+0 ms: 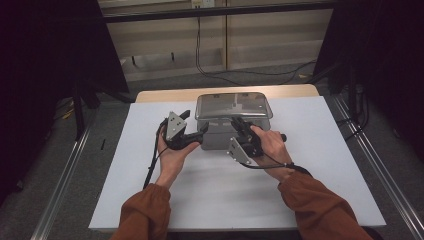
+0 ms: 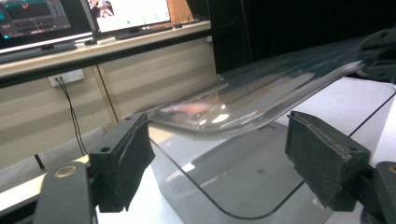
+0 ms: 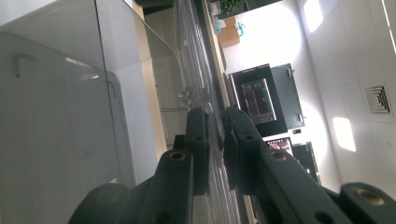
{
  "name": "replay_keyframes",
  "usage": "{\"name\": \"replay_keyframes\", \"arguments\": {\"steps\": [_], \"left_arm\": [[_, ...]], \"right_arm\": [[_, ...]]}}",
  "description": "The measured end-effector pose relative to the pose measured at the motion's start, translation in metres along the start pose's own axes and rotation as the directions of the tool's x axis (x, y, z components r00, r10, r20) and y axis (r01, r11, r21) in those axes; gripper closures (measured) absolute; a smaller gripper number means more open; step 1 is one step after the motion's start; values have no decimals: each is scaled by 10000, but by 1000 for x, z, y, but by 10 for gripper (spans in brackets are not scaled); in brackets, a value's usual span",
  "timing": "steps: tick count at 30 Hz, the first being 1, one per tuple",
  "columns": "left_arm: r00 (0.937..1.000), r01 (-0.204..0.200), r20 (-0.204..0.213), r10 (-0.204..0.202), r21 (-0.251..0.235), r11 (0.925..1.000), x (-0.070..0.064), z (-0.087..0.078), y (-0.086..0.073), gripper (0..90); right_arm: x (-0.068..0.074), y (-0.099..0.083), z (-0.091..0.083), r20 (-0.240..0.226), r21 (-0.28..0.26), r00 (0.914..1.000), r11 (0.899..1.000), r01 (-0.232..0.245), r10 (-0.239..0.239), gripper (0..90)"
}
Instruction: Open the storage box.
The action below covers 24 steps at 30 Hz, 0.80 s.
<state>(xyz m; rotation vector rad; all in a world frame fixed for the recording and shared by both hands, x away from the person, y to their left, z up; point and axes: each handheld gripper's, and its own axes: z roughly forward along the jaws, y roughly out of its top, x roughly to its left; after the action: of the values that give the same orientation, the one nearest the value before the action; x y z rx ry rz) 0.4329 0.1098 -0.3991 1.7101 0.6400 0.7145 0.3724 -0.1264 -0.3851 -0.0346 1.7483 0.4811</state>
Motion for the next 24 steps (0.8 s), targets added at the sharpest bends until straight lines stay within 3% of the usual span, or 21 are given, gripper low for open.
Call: {"name": "replay_keyframes", "arguments": {"steps": [5, 8, 9, 19, 21, 23, 24], "left_arm": [[9999, -17, -135, 17, -10, 10000, 3, 5, -3, 277], [9996, -273, -122, 273, -60, 9996, 4, 10, -2, 291], [9991, -415, -121, 414, -80, 9991, 5, 11, -1, 335], [9988, -472, -171, 469, -170, 9987, 5, 16, 0, 448], [9988, -447, -215, 444, -130, 9989, 7, 16, -1, 505], [9986, -479, -212, 477, -105, 9988, 7, 16, -1, 511], [9986, -479, -212, 477, -105, 9988, 7, 16, -1, 520]], "right_arm": [[1, 0, 0, -7, -8, 10000, 10000, 24, -24, 805], [1, 0, 0, -30, 1, 10000, 10000, 42, -41, 805], [0, 0, 0, -37, -19, 10000, 10000, 76, -76, 805], [1, -1, 0, -32, -28, 10000, 10000, -93, 93, 799], [0, -1, 0, -230, -132, 9990, 9992, -376, 373, 756], [-2, -3, 0, -618, -277, 9928, 9941, -1049, 1030, 746], [-2, -3, 0, -618, -277, 9928, 9941, -1049, 1030, 746]]}}
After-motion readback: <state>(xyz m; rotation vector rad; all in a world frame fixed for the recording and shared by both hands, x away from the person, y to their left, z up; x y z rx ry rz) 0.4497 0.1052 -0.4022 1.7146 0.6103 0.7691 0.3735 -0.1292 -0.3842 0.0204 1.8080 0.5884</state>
